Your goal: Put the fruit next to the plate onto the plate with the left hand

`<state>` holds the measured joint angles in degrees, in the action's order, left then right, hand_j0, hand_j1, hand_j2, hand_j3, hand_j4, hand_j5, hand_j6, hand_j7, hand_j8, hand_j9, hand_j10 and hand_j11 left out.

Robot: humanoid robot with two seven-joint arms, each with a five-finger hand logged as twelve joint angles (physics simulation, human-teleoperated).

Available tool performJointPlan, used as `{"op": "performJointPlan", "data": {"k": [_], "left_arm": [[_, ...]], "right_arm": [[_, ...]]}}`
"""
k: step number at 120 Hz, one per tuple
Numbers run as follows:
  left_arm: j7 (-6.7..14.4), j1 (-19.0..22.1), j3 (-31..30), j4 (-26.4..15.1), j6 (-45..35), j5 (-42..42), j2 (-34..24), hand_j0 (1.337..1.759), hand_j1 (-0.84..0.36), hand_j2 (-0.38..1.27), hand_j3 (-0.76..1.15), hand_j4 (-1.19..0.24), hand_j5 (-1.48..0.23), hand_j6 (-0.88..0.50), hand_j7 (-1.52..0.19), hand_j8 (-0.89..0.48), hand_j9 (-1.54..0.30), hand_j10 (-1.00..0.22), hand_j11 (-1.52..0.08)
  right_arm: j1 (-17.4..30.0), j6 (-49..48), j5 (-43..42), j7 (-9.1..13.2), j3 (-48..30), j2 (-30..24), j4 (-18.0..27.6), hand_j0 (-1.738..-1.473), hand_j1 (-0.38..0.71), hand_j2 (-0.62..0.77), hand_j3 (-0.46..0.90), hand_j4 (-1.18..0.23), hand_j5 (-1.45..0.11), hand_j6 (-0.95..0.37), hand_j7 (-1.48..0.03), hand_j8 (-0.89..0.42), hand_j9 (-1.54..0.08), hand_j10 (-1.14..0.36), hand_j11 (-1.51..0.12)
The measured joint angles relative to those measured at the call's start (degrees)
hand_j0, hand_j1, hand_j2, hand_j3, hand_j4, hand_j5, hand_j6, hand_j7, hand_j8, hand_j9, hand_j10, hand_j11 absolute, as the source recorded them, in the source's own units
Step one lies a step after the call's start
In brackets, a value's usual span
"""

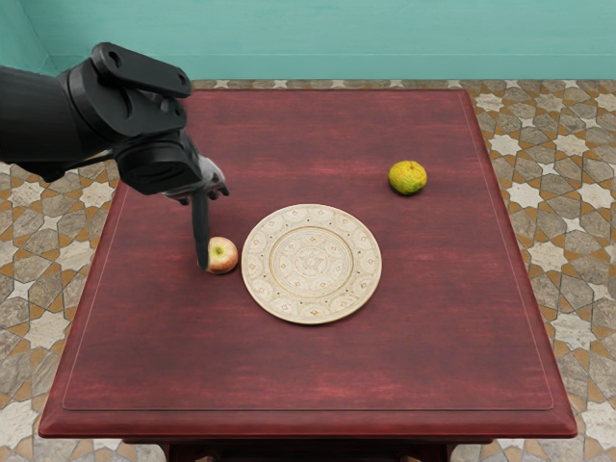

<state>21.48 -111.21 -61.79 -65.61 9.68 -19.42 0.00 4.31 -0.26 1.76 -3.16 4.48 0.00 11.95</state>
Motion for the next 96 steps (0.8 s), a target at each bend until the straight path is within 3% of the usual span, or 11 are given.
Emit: {"op": "performJointPlan", "data": {"k": [14,27,45,60,96], "left_arm": [[0.0,-1.1,0.1,-1.7,-4.5,0.3,0.0,1.658,0.35,0.0,0.0,0.0,0.0,0.0,0.0,0.0,0.0,0.0,0.0],[0.0,-4.9,1.7,-7.1,-7.4,0.6,0.0,1.658,0.35,0.0,0.0,0.0,0.0,0.0,0.0,0.0,0.0,0.0,0.0],[0.0,-4.2,4.0,-13.6,-18.2,0.7,0.0,1.658,0.35,0.0,0.0,0.0,0.0,0.0,0.0,0.0,0.0,0.0,0.0],[-0.1,-1.8,4.6,-15.0,-22.2,0.8,0.0,1.658,0.35,0.0,0.0,0.0,0.0,0.0,0.0,0.0,0.0,0.0,0.0],[-0.2,-1.4,4.9,-16.2,-25.8,0.9,0.0,1.658,0.35,0.0,0.0,0.0,0.0,0.0,0.0,0.0,0.0,0.0,0.0]], "right_arm": [[0.0,0.0,0.0,0.0,0.0,0.0,0.0,-1.658,-0.32,0.0,0.0,-0.02,-0.03,-0.02,-0.03,-0.02,-0.03,-0.02,-0.03],[0.0,0.0,0.0,0.0,0.0,0.0,0.0,-1.658,-0.32,0.0,0.0,-0.02,-0.03,-0.02,-0.03,-0.02,-0.03,-0.02,-0.03],[0.0,0.0,0.0,0.0,0.0,0.0,0.0,-1.658,-0.32,0.0,0.0,-0.02,-0.03,-0.02,-0.03,-0.02,-0.03,-0.02,-0.03],[0.0,0.0,0.0,0.0,0.0,0.0,0.0,-1.658,-0.32,0.0,0.0,-0.02,-0.03,-0.02,-0.03,-0.02,-0.03,-0.02,-0.03],[0.0,0.0,0.0,0.0,0.0,0.0,0.0,-1.658,-0.32,0.0,0.0,-0.02,-0.03,-0.02,-0.03,-0.02,-0.03,-0.02,-0.03]]}}
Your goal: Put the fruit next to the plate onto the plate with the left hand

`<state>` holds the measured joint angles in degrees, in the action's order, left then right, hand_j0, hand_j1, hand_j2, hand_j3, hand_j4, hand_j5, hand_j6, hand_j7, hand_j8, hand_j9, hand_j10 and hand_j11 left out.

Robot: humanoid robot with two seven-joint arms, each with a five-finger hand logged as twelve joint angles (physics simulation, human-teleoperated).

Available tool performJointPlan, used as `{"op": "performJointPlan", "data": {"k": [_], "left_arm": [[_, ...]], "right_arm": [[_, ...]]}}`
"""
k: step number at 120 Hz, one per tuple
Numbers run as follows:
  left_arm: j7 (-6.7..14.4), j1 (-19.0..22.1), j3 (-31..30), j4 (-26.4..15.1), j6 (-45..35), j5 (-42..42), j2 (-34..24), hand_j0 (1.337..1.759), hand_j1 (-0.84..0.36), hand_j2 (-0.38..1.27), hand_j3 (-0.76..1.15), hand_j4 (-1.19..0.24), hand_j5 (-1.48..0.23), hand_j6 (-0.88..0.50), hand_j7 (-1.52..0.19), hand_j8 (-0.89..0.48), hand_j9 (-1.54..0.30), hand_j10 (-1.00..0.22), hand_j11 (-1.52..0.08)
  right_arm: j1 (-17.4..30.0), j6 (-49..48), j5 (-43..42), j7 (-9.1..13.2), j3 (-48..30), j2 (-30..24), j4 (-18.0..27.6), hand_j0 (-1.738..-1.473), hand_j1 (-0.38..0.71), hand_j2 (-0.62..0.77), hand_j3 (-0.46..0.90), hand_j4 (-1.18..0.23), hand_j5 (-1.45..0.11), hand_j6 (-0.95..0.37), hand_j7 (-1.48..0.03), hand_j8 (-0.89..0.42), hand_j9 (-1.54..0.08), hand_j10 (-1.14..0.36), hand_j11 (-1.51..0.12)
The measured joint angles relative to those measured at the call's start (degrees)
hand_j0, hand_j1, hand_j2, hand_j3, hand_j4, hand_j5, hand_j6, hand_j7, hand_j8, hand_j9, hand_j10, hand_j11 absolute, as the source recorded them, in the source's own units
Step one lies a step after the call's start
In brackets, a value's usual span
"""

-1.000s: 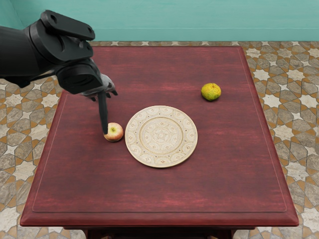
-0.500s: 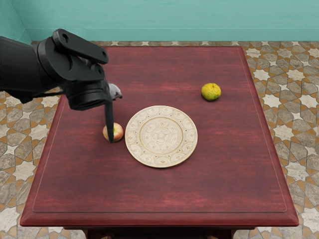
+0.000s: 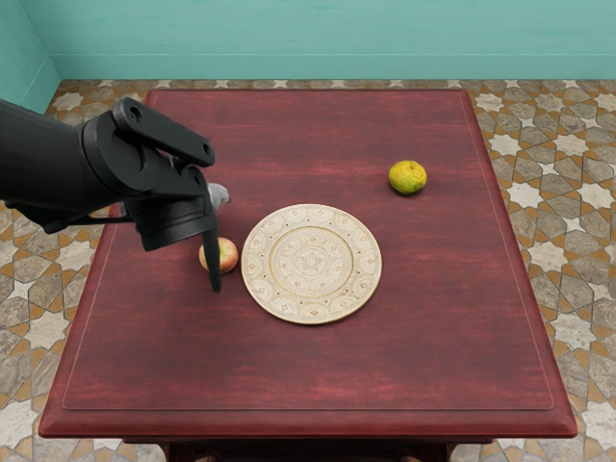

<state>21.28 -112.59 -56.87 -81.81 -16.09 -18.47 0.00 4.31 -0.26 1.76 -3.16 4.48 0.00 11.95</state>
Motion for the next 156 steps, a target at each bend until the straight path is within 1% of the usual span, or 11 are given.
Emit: {"op": "performJointPlan", "data": {"k": [25,39,45,51,68,75,91,132,156], "left_arm": [[0.0,-0.1,2.1,-3.7,-3.2,0.0,0.0,1.658,0.34,0.0,0.0,0.0,-0.01,0.0,-0.01,0.0,-0.01,0.0,-0.01],[0.2,-0.1,2.7,-4.6,-3.5,-0.1,0.0,1.658,0.26,0.01,0.0,-0.07,-0.09,-0.07,-0.09,-0.07,-0.09,-0.07,-0.09],[0.2,-0.1,2.5,-4.7,-3.8,-0.2,0.0,1.658,0.23,0.02,0.0,-0.1,-0.13,-0.1,-0.13,-0.1,-0.13,-0.1,-0.13],[0.2,0.2,2.3,-4.8,-5.8,-0.3,0.0,1.658,0.2,0.02,0.0,-0.12,-0.16,-0.12,-0.16,-0.12,-0.16,-0.12,-0.16],[0.2,0.3,1.0,-4.8,-9.5,-0.6,0.0,1.658,0.16,0.03,0.0,-0.16,-0.21,-0.16,-0.21,-0.16,-0.21,-0.16,-0.21],[0.2,3.0,0.9,-4.8,-12.3,-0.6,0.0,1.658,0.15,0.03,0.0,-0.17,-0.22,-0.17,-0.22,-0.17,-0.22,-0.17,-0.22],[0.1,3.7,1.1,-4.8,-16.4,-0.4,0.0,1.658,0.13,0.04,0.0,-0.18,-0.23,-0.18,-0.23,-0.18,-0.23,-0.18,-0.23],[-0.1,5.7,4.2,-4.8,-18.3,0.3,0.0,1.658,0.12,0.04,0.0,-0.19,-0.25,-0.19,-0.25,-0.19,-0.25,-0.19,-0.25],[-0.1,6.6,4.9,-4.8,-18.8,0.3,0.0,1.658,0.12,0.04,0.0,-0.19,-0.25,-0.19,-0.25,-0.19,-0.25,-0.19,-0.25]], "right_arm": [[0.0,0.0,0.0,0.0,0.0,0.0,0.0,-1.658,-0.32,0.0,0.0,-0.02,-0.03,-0.02,-0.03,-0.02,-0.03,-0.02,-0.03],[0.0,0.0,0.0,0.0,0.0,0.0,0.0,-1.658,-0.32,0.0,0.0,-0.02,-0.03,-0.02,-0.03,-0.02,-0.03,-0.02,-0.03],[0.0,0.0,0.0,0.0,0.0,0.0,0.0,-1.658,-0.32,0.0,0.0,-0.02,-0.03,-0.02,-0.03,-0.02,-0.03,-0.02,-0.03],[0.0,0.0,0.0,0.0,0.0,0.0,0.0,-1.658,-0.32,0.0,0.0,-0.02,-0.03,-0.02,-0.03,-0.02,-0.03,-0.02,-0.03],[0.0,0.0,0.0,0.0,0.0,0.0,0.0,-1.658,-0.32,0.0,0.0,-0.02,-0.03,-0.02,-0.03,-0.02,-0.03,-0.02,-0.03],[0.0,0.0,0.0,0.0,0.0,0.0,0.0,-1.658,-0.32,0.0,0.0,-0.02,-0.03,-0.02,-0.03,-0.02,-0.03,-0.02,-0.03],[0.0,0.0,0.0,0.0,0.0,0.0,0.0,-1.658,-0.32,0.0,0.0,-0.02,-0.03,-0.02,-0.03,-0.02,-0.03,-0.02,-0.03],[0.0,0.0,0.0,0.0,0.0,0.0,0.0,-1.658,-0.32,0.0,0.0,-0.02,-0.03,-0.02,-0.03,-0.02,-0.03,-0.02,-0.03],[0.0,0.0,0.0,0.0,0.0,0.0,0.0,-1.658,-0.32,0.0,0.0,-0.02,-0.03,-0.02,-0.03,-0.02,-0.03,-0.02,-0.03]]}}
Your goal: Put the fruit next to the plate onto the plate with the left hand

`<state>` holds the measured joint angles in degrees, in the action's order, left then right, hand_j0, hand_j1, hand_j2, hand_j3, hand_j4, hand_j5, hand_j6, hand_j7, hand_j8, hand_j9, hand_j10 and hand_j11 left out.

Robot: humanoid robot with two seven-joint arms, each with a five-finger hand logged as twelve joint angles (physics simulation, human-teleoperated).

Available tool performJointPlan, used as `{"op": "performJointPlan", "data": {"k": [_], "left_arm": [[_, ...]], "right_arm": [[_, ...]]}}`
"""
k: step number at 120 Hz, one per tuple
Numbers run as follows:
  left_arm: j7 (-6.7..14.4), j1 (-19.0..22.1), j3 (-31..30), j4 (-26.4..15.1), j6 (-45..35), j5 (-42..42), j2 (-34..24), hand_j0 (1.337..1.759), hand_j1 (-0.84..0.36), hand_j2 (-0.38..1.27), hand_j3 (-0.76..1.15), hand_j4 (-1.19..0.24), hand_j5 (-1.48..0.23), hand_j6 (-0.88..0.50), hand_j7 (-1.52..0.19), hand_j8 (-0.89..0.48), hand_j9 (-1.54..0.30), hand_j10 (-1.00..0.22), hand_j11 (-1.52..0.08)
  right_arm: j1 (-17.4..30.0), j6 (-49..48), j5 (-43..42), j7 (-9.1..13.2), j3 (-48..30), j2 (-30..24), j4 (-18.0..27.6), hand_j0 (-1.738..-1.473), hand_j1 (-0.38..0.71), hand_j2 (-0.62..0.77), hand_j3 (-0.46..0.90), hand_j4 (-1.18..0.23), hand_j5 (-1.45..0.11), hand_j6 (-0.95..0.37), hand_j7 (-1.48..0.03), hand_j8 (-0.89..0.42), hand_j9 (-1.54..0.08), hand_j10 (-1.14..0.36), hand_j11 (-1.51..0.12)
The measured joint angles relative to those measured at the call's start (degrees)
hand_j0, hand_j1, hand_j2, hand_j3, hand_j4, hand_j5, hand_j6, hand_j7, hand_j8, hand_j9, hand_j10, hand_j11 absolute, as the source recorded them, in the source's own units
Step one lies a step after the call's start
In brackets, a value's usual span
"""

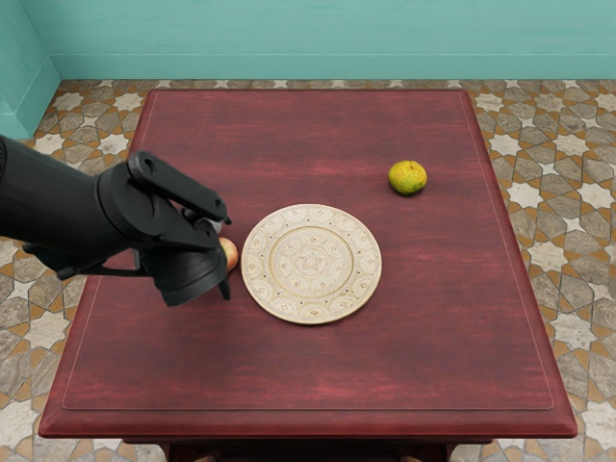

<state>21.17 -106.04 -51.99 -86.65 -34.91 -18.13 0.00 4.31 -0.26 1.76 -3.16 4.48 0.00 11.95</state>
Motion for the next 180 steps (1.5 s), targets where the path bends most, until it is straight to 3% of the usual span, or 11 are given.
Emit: {"op": "performJointPlan", "data": {"k": [134,160,180], "left_arm": [[0.2,-0.3,-0.5,0.2,-0.1,-0.8,0.0,1.658,-0.03,0.06,0.0,-0.32,-0.42,-0.32,-0.42,-0.32,-0.42,-0.32,-0.42],[0.2,-0.3,-0.3,0.2,-0.1,-2.7,0.0,1.658,-0.24,0.11,0.0,-0.5,-0.64,-0.45,-0.64,-0.48,-0.64,-0.49,-0.64],[0.2,-0.8,-0.2,0.1,0.0,-4.6,0.0,1.656,-0.27,0.27,0.0,-0.59,-0.78,-0.41,-0.78,-0.44,-0.78,-0.59,-0.78]], "right_arm": [[0.0,0.0,0.0,0.0,0.0,0.0,0.0,-1.658,-0.32,0.0,0.0,-0.02,-0.03,-0.02,-0.03,-0.02,-0.03,-0.02,-0.03],[0.0,0.0,0.0,0.0,0.0,0.0,0.0,-1.658,-0.32,0.0,0.0,-0.02,-0.03,-0.02,-0.03,-0.02,-0.03,-0.02,-0.03],[0.0,0.0,0.0,0.0,0.0,0.0,0.0,-1.658,-0.32,0.0,0.0,-0.02,-0.03,-0.02,-0.03,-0.02,-0.03,-0.02,-0.03]]}}
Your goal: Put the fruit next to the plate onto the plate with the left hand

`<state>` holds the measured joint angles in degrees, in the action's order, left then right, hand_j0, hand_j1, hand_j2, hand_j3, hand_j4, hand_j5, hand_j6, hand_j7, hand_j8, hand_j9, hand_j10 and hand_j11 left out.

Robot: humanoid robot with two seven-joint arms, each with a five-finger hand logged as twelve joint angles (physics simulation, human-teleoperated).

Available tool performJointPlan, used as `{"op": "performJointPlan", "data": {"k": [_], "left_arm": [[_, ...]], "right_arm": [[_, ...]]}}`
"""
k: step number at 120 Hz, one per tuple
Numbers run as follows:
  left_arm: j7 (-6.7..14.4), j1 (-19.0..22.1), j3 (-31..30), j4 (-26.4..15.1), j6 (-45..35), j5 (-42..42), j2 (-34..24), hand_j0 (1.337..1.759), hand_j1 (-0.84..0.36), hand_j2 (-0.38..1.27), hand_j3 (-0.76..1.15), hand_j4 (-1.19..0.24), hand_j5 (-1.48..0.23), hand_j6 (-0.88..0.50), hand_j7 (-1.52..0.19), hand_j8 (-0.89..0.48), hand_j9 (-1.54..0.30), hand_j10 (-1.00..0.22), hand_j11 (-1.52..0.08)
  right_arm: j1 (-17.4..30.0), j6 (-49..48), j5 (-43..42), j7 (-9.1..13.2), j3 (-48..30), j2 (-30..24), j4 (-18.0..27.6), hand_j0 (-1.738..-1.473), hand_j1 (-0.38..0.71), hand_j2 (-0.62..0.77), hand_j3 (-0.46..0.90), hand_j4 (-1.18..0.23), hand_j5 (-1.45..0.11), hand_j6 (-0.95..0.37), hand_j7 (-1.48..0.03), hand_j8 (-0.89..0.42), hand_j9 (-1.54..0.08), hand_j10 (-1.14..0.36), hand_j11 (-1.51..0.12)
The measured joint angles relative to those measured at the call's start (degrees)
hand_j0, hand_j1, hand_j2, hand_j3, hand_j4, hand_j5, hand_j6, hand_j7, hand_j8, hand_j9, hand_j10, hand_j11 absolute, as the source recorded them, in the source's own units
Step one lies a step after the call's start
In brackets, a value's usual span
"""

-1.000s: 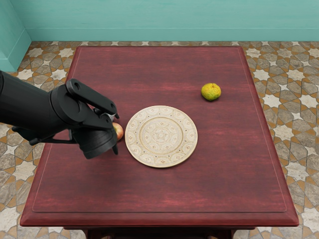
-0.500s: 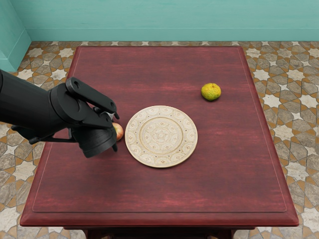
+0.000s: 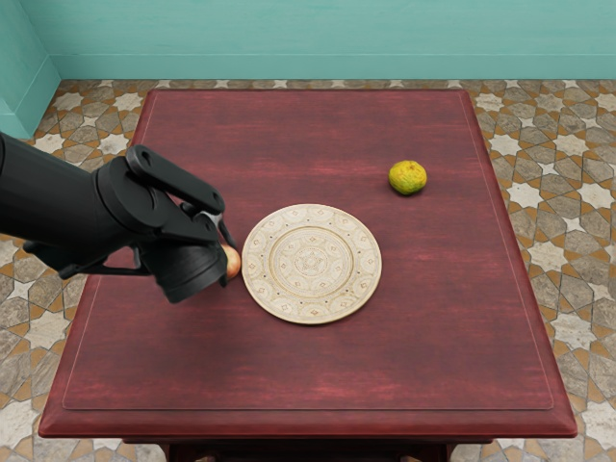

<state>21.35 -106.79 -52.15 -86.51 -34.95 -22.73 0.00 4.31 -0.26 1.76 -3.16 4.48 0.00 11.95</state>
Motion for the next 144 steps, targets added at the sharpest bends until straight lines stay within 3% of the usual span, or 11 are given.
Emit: {"op": "performJointPlan", "data": {"k": [37,66,82,105,144], "left_arm": [[0.6,-3.5,-1.3,-0.2,0.0,-1.7,0.0,1.657,-0.29,0.44,0.0,-0.64,-0.85,-0.43,-0.86,-0.47,-0.85,-0.64,-0.85],[1.4,-8.3,-2.7,-0.3,-0.1,-2.9,0.0,1.657,-0.29,0.51,0.0,-0.65,-0.87,-0.47,-0.87,-0.5,-0.86,-0.65,-0.86],[1.5,-8.8,-2.4,-0.3,-0.1,-2.9,0.0,1.657,-0.29,0.52,0.0,-0.65,-0.87,-0.48,-0.87,-0.51,-0.86,-0.65,-0.87],[1.4,-10.5,1.4,-0.2,0.0,-2.7,0.0,1.657,-0.28,0.53,0.0,-0.65,-0.87,-0.49,-0.86,-0.52,-0.87,-0.65,-0.87],[1.1,-9.3,7.5,-0.1,0.0,-2.6,0.0,1.657,-0.32,0.58,0.0,-0.64,-0.89,-0.47,-0.86,-0.51,-0.87,-0.65,-0.87]], "right_arm": [[0.0,0.0,0.0,0.0,0.0,0.0,0.0,-1.658,-0.32,0.0,0.0,-0.02,-0.03,-0.02,-0.03,-0.02,-0.03,-0.02,-0.03],[0.0,0.0,0.0,0.0,0.0,0.0,0.0,-1.658,-0.32,0.0,0.0,-0.02,-0.03,-0.02,-0.03,-0.02,-0.03,-0.02,-0.03],[0.0,0.0,0.0,0.0,0.0,0.0,0.0,-1.658,-0.32,0.0,0.0,-0.02,-0.03,-0.02,-0.03,-0.02,-0.03,-0.02,-0.03],[0.0,0.0,0.0,0.0,0.0,0.0,0.0,-1.658,-0.32,0.0,0.0,-0.02,-0.03,-0.02,-0.03,-0.02,-0.03,-0.02,-0.03],[0.0,0.0,0.0,0.0,0.0,0.0,0.0,-1.658,-0.32,0.0,0.0,-0.02,-0.03,-0.02,-0.03,-0.02,-0.03,-0.02,-0.03]]}}
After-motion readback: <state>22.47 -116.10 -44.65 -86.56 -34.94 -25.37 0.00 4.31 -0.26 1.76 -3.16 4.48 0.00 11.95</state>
